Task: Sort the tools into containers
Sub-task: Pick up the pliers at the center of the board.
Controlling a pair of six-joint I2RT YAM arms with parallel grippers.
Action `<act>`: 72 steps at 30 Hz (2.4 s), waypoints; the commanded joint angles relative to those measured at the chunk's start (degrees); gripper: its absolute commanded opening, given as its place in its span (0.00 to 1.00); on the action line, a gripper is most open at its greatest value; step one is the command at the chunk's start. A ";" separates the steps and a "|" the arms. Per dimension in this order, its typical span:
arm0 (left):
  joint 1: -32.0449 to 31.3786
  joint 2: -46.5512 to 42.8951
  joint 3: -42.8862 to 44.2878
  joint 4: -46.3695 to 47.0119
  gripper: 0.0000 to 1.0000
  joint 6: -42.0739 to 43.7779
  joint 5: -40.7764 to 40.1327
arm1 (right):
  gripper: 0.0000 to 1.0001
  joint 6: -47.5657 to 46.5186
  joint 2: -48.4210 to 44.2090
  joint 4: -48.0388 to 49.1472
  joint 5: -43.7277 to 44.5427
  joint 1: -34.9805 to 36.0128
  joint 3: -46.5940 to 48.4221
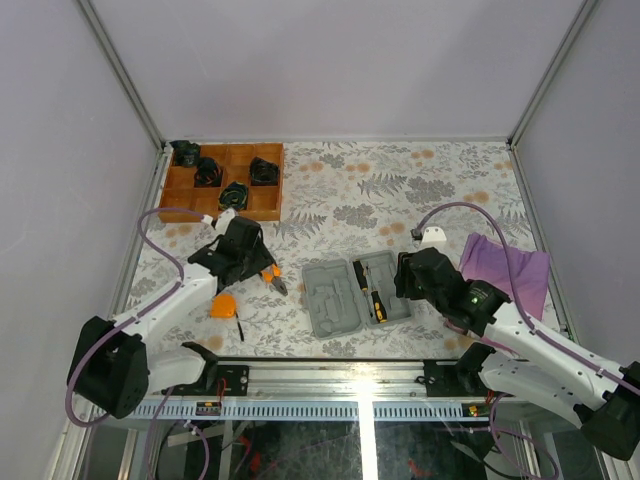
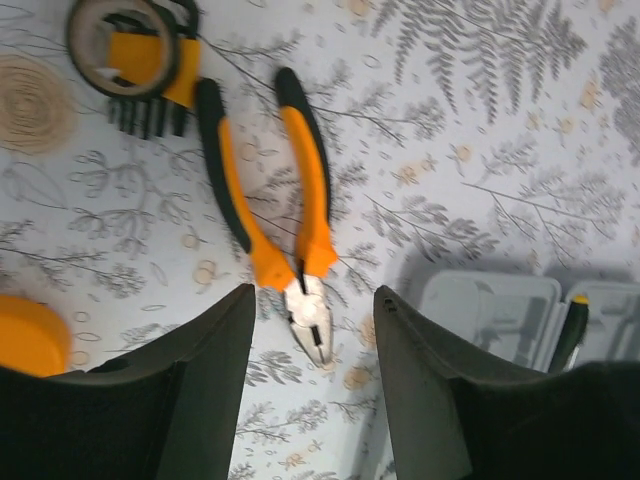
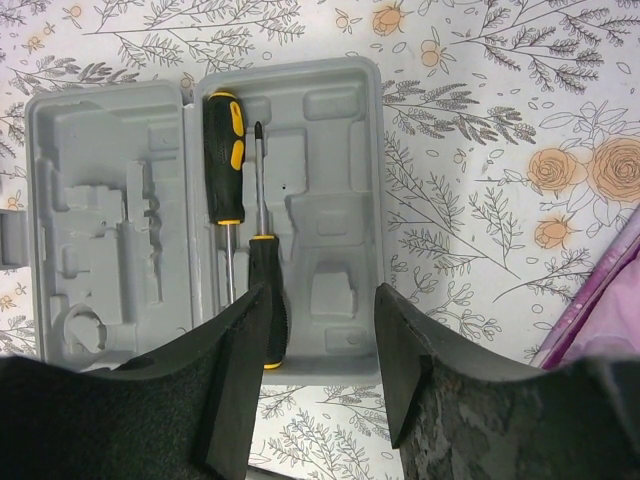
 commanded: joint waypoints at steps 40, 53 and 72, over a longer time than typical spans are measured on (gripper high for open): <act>7.33 19.00 1.91 8.84 0.05 6.40 1.89 | 0.52 0.93 -0.86 1.21 0.28 0.36 -1.82; 6.01 5.20 1.43 9.43 0.00 14.33 14.58 | 0.54 -0.25 -7.10 12.31 -5.11 0.34 -4.63; -15.90 -3.64 -1.65 25.06 0.00 -3.60 10.42 | 0.68 15.92 6.48 49.32 -27.98 0.81 -10.07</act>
